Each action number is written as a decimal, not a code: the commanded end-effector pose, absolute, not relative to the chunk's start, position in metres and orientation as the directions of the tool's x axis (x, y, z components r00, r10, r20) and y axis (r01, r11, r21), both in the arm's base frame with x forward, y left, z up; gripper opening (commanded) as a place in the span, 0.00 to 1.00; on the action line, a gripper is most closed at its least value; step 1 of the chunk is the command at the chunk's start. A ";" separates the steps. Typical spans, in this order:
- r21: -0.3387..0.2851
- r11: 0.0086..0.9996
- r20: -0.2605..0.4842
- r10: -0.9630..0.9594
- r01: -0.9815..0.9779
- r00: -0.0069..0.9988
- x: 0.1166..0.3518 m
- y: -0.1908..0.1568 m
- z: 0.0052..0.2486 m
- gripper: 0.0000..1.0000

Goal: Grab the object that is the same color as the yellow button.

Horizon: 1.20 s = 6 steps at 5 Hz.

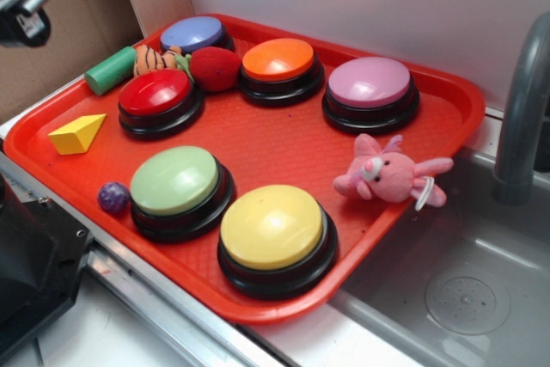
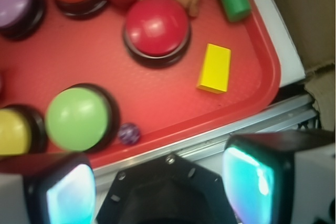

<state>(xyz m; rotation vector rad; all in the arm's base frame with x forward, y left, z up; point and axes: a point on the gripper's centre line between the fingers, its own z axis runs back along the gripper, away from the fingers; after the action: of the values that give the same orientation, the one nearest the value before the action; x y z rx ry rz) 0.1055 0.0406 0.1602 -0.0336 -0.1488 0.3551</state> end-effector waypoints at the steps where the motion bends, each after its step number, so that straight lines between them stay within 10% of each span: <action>1: 0.014 0.877 0.179 0.470 -0.480 0.864 0.113 0.074 0.123 1.00; 6: 0.000 0.786 0.212 0.604 -0.619 0.768 0.130 0.124 0.039 1.00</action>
<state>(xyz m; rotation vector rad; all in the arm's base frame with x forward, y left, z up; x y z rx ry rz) 0.1308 0.1208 0.0353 0.0618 -0.1852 0.6659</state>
